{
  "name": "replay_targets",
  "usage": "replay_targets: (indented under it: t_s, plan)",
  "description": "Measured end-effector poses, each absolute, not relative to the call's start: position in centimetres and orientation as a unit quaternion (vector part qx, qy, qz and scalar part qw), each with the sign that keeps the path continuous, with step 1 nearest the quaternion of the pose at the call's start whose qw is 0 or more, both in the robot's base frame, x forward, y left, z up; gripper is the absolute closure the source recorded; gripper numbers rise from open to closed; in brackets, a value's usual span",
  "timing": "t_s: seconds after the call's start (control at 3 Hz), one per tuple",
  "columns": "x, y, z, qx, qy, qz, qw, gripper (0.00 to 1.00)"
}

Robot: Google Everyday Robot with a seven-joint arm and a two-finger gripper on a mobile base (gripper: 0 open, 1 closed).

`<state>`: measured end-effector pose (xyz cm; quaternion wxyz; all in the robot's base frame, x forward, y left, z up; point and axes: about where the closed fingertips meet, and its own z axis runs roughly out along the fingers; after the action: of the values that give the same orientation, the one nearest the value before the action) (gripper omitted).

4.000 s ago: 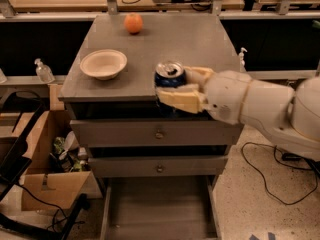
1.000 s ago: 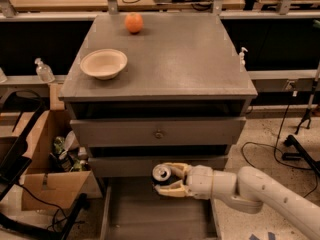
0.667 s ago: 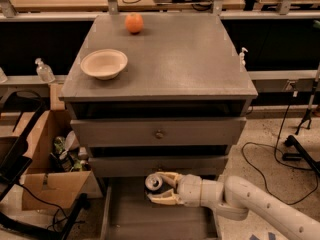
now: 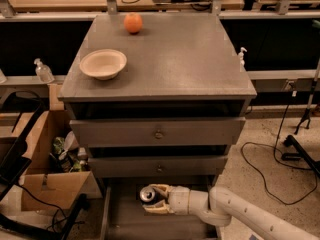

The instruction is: Place pepsi can into bottom drawer

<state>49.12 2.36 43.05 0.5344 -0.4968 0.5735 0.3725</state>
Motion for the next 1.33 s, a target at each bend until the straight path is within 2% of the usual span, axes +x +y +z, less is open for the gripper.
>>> replay_targets:
  t_s: [0.67, 1.33]
  plan:
    - [49.3, 3.8, 41.0, -0.49, 0.577, 0.375, 0.535, 1.0]
    - [51.5, 6.1, 32.3, -0.516, 0.563, 0.379, 0.523, 1.0]
